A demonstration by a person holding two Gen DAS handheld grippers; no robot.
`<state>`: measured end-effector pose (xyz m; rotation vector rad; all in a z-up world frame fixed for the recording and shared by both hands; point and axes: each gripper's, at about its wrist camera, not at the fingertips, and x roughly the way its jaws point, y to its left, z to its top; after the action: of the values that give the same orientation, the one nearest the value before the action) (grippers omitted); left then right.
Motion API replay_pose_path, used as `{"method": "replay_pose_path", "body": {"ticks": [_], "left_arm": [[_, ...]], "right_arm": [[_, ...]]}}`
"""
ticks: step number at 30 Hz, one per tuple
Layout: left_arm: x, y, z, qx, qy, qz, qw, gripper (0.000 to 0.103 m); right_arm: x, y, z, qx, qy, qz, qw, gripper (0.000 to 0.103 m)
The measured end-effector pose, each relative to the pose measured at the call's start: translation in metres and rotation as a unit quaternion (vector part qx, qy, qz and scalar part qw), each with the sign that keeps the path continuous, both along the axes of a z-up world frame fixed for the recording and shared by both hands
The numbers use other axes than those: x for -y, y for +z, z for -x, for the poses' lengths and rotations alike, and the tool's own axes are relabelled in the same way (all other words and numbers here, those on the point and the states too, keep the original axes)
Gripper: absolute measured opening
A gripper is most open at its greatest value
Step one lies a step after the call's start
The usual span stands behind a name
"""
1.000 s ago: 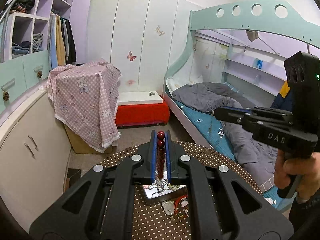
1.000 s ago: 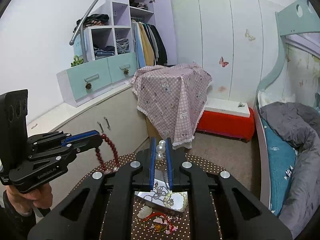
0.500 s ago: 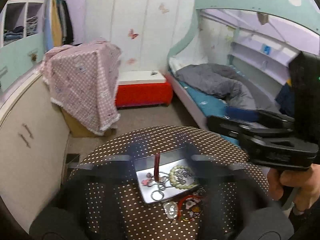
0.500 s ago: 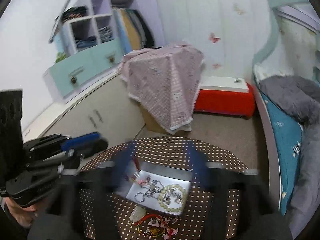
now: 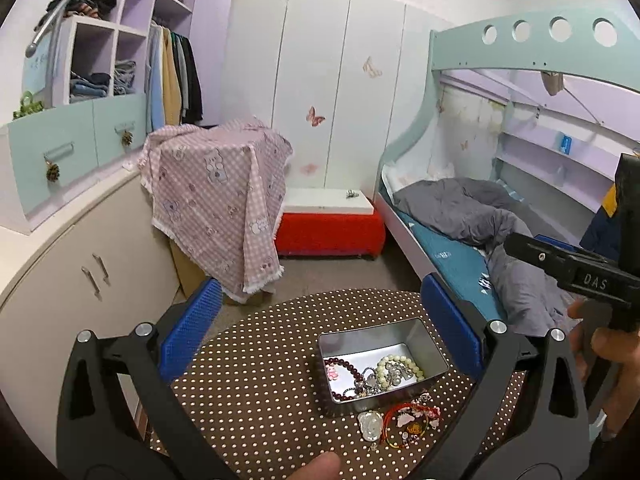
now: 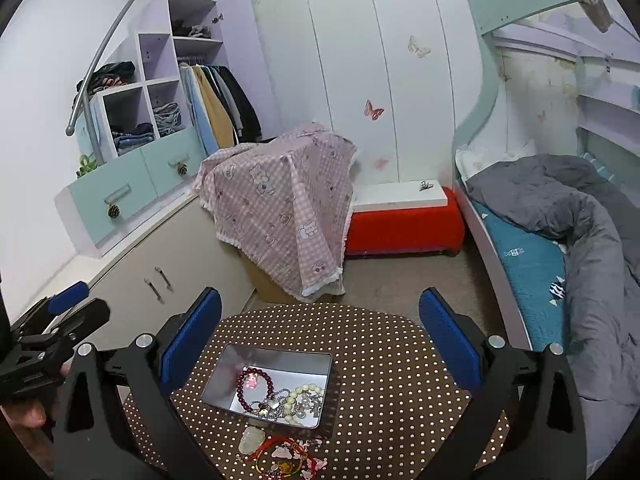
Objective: Organize jewelry
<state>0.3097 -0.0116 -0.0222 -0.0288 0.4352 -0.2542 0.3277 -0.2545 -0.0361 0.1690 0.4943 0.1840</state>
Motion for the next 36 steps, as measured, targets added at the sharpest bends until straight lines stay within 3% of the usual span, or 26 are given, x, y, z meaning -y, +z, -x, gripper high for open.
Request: {"method": "replay_pose_path", "body": {"ticks": [9, 17, 25, 36], "left_arm": [[-0.013, 0.013, 0.040, 0.028, -0.001, -0.001, 0.9996, 0.097], [-0.026, 0.010, 0.068, 0.032, -0.006, 0.011, 0.9994, 0.097], [-0.028, -0.015, 0.076, 0.011, 0.009, 0.015, 0.9998, 0.097], [-0.004, -0.065, 0.072, -0.040, 0.037, -0.025, 0.9982, 0.097]], "right_arm": [[-0.005, 0.021, 0.042, 0.023, -0.023, 0.019, 0.999, 0.095], [-0.009, 0.023, 0.090, 0.021, -0.063, 0.044, 0.997, 0.095], [-0.012, -0.003, 0.117, 0.001, -0.067, 0.052, 0.996, 0.095], [-0.002, -0.054, 0.093, -0.040, -0.011, 0.034, 0.999, 0.095]]}}
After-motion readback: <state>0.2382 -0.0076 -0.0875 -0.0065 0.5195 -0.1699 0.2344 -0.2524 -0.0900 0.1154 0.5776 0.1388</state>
